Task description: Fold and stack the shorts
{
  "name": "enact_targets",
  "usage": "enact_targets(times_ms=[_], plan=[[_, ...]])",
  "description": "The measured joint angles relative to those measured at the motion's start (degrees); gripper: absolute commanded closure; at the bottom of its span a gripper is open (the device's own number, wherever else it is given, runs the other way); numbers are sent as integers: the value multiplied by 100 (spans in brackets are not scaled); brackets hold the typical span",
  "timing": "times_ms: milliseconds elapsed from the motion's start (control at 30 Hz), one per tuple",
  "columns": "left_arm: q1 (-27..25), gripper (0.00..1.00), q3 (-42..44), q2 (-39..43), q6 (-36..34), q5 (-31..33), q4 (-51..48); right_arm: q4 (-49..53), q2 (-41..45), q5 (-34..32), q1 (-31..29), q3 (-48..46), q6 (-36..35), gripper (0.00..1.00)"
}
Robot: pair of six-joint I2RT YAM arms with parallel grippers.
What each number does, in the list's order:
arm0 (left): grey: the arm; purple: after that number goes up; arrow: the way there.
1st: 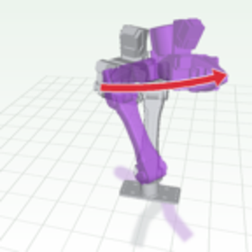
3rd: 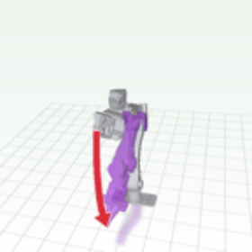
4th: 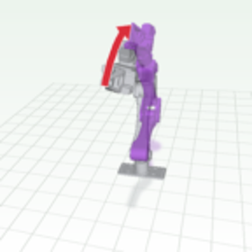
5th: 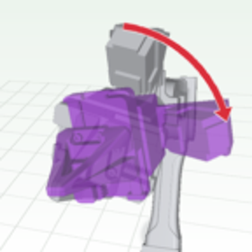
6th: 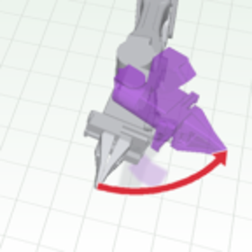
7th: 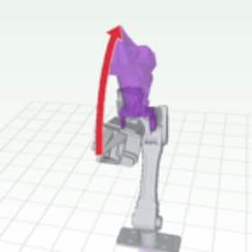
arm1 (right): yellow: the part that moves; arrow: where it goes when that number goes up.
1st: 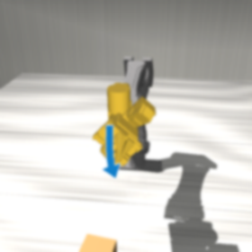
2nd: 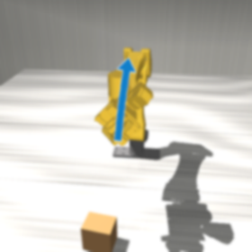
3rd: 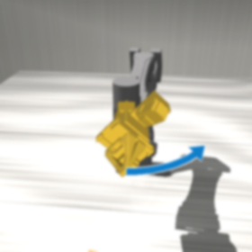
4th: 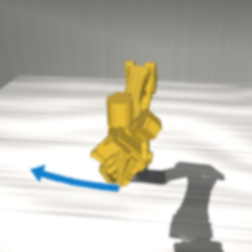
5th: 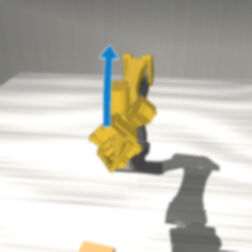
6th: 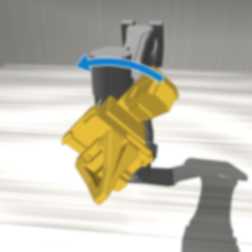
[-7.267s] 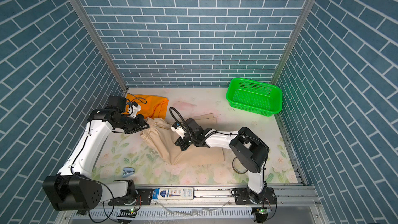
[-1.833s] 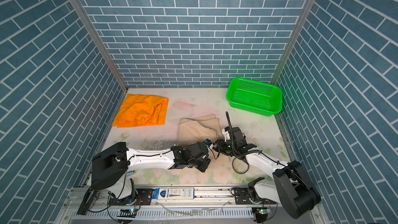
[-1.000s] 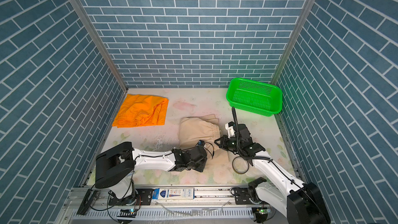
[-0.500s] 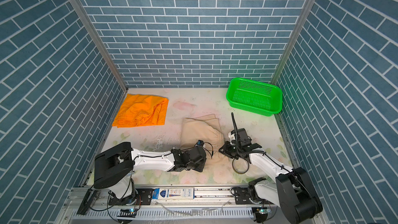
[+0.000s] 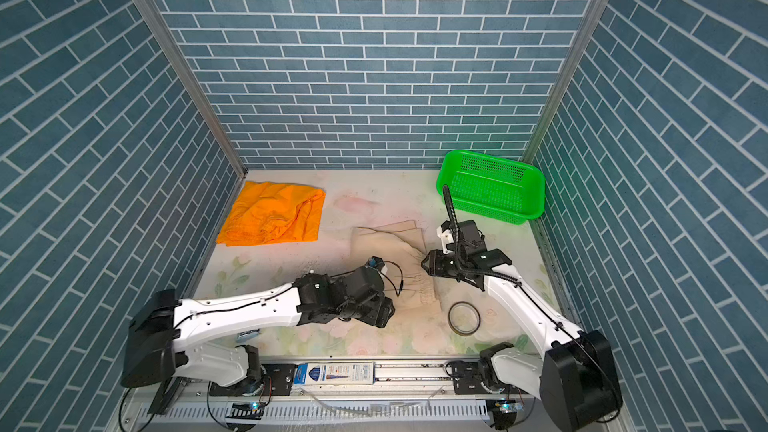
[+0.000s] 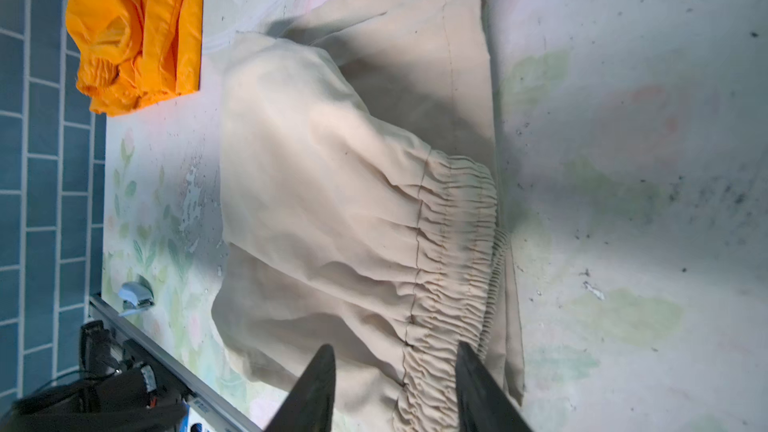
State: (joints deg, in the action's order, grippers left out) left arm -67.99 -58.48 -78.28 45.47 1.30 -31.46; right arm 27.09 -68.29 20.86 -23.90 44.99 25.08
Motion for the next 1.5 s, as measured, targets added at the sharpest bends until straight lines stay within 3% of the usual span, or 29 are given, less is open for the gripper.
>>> enact_targets(times_ms=[133, 300, 400, 467, 600, 733, 1033, 1233, 1367, 1500], plan=[[566, 0, -262, 542, -166, 164, -605, -96, -562, 33, -442, 170, -354, 51], [2122, 0, -245, 1296, -527, 232, -1121, -160, -1298, -201, -1003, 186, -551, 50], [2592, 0, 50, 1615, -592, 199, -1119, -44, -1464, -505, -1043, 181, -546, 49], [2675, 0, 435, 1735, -584, 72, -970, 48, -1443, -595, -1043, 177, -544, 48], [2682, 0, 1617, 1716, -352, -588, -136, 514, -1182, -643, -1014, 326, -667, 35], [2621, 2, 2588, 1722, -39, -1062, 656, 883, -1172, -728, -981, 1287, -1115, 32], [1923, 6, 3029, 1443, 243, -1294, 2201, 813, -3512, -658, -837, 3536, -2422, 29], [1550, 30, 3029, 592, 376, -1322, 2820, 848, -4706, -636, -780, 4588, -2889, 28], [1416, 63, 2966, 162, 415, -1329, 2903, 931, -5206, -660, -780, 5278, -3132, 28], [1388, 74, 2778, 50, 492, -1296, 2769, 1023, -5613, -654, -780, 5731, -3272, 28]])
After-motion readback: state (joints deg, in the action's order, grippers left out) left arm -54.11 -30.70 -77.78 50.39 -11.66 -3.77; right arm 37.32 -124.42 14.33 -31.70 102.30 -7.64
